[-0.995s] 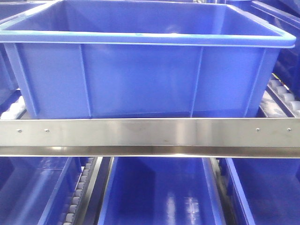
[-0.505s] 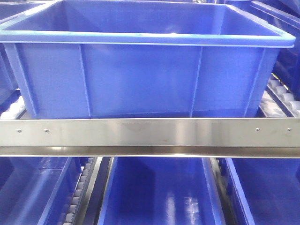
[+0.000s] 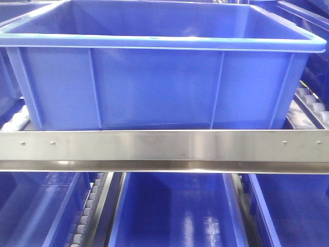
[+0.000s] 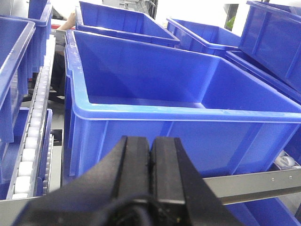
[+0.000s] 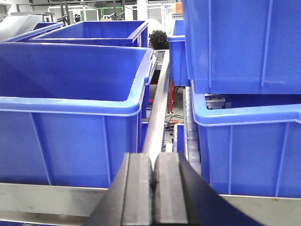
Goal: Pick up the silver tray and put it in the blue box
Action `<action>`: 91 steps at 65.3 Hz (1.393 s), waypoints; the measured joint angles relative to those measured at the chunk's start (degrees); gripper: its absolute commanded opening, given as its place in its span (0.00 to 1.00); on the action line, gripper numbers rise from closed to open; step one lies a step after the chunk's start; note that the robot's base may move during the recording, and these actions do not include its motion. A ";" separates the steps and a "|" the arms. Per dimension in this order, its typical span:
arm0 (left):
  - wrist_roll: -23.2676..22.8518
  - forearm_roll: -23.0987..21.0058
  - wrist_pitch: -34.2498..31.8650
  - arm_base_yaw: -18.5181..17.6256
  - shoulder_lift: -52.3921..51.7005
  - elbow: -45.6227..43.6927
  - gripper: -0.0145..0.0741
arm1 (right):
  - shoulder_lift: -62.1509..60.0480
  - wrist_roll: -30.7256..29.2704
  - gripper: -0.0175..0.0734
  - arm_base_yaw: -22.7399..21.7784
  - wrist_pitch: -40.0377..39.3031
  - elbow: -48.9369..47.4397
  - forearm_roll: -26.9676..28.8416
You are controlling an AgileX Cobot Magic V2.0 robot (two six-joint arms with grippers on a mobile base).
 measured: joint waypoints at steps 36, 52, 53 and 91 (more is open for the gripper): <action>52.49 -48.31 2.92 15.73 -10.07 4.73 0.06 | 0.00 0.02 0.25 -0.13 0.00 0.00 0.03; 51.97 -49.48 -0.87 17.62 -13.02 11.03 0.06 | 0.00 0.02 0.25 -0.13 0.00 0.00 0.03; 51.87 -49.48 -0.87 17.62 -13.02 11.03 0.06 | 0.00 0.02 0.25 -0.13 0.00 0.00 0.03; 51.88 -49.60 -1.10 17.62 -13.02 11.03 0.05 | 0.00 0.02 0.25 -0.13 0.00 0.00 0.03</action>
